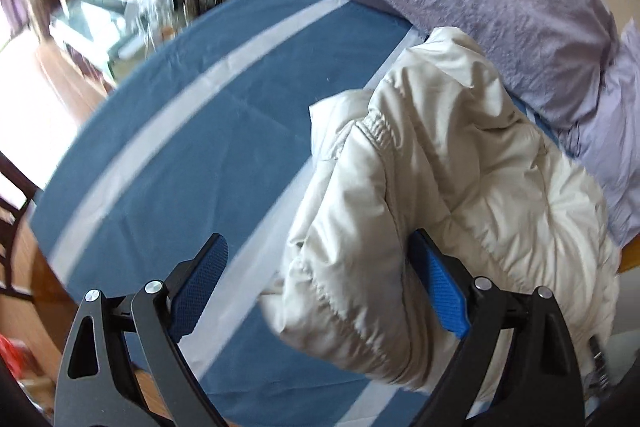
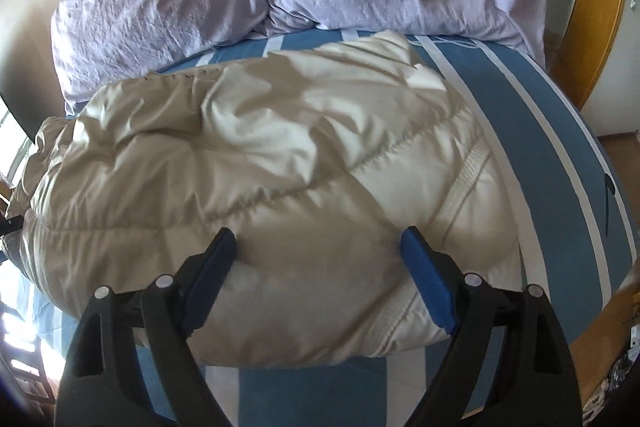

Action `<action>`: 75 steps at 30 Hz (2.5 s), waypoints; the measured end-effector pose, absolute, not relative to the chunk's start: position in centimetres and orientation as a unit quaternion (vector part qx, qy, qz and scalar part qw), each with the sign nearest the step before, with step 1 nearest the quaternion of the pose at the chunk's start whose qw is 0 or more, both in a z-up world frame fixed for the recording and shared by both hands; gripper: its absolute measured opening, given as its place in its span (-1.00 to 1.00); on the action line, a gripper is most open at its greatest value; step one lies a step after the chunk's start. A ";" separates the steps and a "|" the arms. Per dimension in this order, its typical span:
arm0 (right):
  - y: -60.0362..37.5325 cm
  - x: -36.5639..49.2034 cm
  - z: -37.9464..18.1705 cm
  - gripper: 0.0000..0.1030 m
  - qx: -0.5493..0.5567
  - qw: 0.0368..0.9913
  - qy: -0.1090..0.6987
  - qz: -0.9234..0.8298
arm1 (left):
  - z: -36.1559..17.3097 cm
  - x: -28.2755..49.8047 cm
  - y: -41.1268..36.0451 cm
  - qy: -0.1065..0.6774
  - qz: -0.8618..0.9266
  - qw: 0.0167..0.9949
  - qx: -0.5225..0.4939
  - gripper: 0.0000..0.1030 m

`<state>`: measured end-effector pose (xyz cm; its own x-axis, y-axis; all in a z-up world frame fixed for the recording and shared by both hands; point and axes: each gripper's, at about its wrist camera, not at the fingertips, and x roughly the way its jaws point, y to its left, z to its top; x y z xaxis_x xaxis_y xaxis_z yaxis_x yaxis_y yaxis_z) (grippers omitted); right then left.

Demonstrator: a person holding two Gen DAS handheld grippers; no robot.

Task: Fold large clothes

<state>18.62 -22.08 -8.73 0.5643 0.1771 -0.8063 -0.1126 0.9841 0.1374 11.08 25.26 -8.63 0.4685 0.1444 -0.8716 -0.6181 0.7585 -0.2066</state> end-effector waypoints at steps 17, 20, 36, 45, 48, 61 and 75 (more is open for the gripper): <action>-21.3 18.6 -9.9 0.71 -0.010 0.878 0.471 0.090 | -6.9 12.1 23.7 0.394 0.182 0.825 -0.361 -0.46; -20.6 18.7 -10.5 0.76 -0.029 0.877 0.472 0.087 | -4.4 12.4 22.3 0.372 0.160 0.843 -0.354 -0.49; -20.2 19.6 -11.8 0.84 -0.023 0.875 0.477 0.080 | 7.2 16.6 3.9 0.326 -0.054 0.909 -0.253 -0.50; -21.0 19.1 -12.9 0.83 -0.007 0.877 0.472 0.093 | 6.0 18.9 -6.8 0.363 -0.146 0.901 -0.189 -0.50; -21.7 18.8 -12.5 0.80 0.004 0.878 0.466 0.105 | 4.8 20.0 -9.8 0.381 -0.167 0.893 -0.174 -0.50; -28.7 16.1 -11.1 0.76 0.055 0.898 0.428 0.085 | -0.9 22.1 -18.5 0.449 -0.208 0.864 -0.094 -0.43; -35.2 15.0 -11.7 0.76 0.075 0.903 0.423 0.011 | -0.2 20.6 -21.5 0.446 -0.228 0.864 -0.057 0.58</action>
